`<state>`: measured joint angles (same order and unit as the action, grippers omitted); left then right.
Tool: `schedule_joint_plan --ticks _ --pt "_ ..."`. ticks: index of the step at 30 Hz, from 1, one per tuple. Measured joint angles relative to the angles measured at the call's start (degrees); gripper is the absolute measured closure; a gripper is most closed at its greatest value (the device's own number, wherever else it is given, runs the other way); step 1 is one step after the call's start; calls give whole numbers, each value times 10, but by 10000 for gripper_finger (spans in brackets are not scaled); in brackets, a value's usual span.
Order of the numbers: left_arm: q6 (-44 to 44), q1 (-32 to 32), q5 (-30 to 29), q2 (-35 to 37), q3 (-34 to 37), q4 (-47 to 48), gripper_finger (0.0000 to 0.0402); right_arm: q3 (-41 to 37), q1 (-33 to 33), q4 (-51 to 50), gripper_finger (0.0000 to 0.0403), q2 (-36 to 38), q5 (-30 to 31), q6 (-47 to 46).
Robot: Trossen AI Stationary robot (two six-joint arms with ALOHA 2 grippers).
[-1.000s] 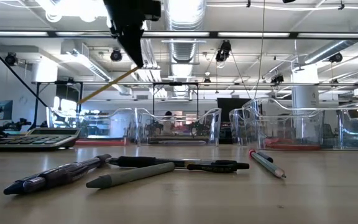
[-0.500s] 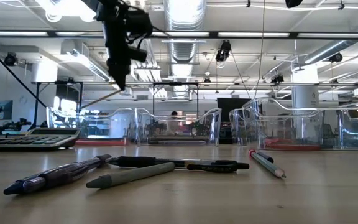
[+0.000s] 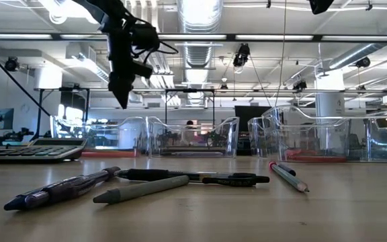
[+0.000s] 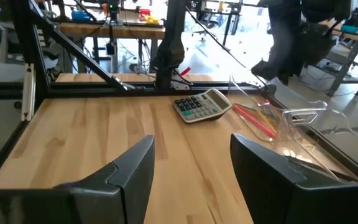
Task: Sort crayons/erasers/pens/pencils in bins
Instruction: Put the violet pen into the top middle transparent bin
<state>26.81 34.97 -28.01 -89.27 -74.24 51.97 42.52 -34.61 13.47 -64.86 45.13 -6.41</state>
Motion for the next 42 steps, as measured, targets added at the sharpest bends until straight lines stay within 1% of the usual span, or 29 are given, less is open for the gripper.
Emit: schedule_joint_plan --ticks 2,3,5,7,9,11,14,16,18,20,22,24,25,28,31,33,36,42 --pt "-29 -10 -10 1 -15 21 214 0 0 -9 202 0 0 -1" --pt "-55 -19 -7 5 -25 33 202 0 0 -16 202 2 0 0" --pt "-107 -46 22 24 -36 49 189 0 0 -30 202 8 0 -5" --pt "-156 -90 59 53 -32 49 185 0 0 -46 202 18 0 -15" --pt "-201 -154 74 86 -12 38 188 0 0 -57 202 25 1 -22" --pt "-257 -232 82 115 13 11 195 0 0 -65 202 32 0 -27" --pt "-352 -354 95 153 62 -55 205 0 0 -64 202 34 0 -27" --pt "-427 -437 95 167 95 -112 209 0 0 -60 202 33 0 -27" --pt "-518 -512 81 170 123 -175 212 2 0 -49 202 32 -9 -31" --pt "-605 -574 41 163 144 -238 213 6 0 -21 202 31 -52 -28" --pt "-637 -624 11 146 159 -299 213 9 -2 4 202 30 -89 -14" --pt "-653 -663 -9 116 165 -319 213 10 -6 23 202 26 -104 -5" --pt "-666 -674 -9 99 164 -322 213 10 -7 25 202 24 -106 -4" --pt "-704 -688 20 50 154 -304 213 10 -6 23 202 16 -106 -14" --pt "-728 -687 84 -1 140 -280 213 11 -6 34 202 9 -102 -14" --pt "-730 -683 114 -28 135 -267 213 12 -6 35 202 9 -102 -11" --pt "-740 -674 129 -52 134 -272 213 14 -6 36 202 9 -93 -10" --pt "-840 -640 153 -77 134 -273 213 14 -6 33 202 9 -90 -11"
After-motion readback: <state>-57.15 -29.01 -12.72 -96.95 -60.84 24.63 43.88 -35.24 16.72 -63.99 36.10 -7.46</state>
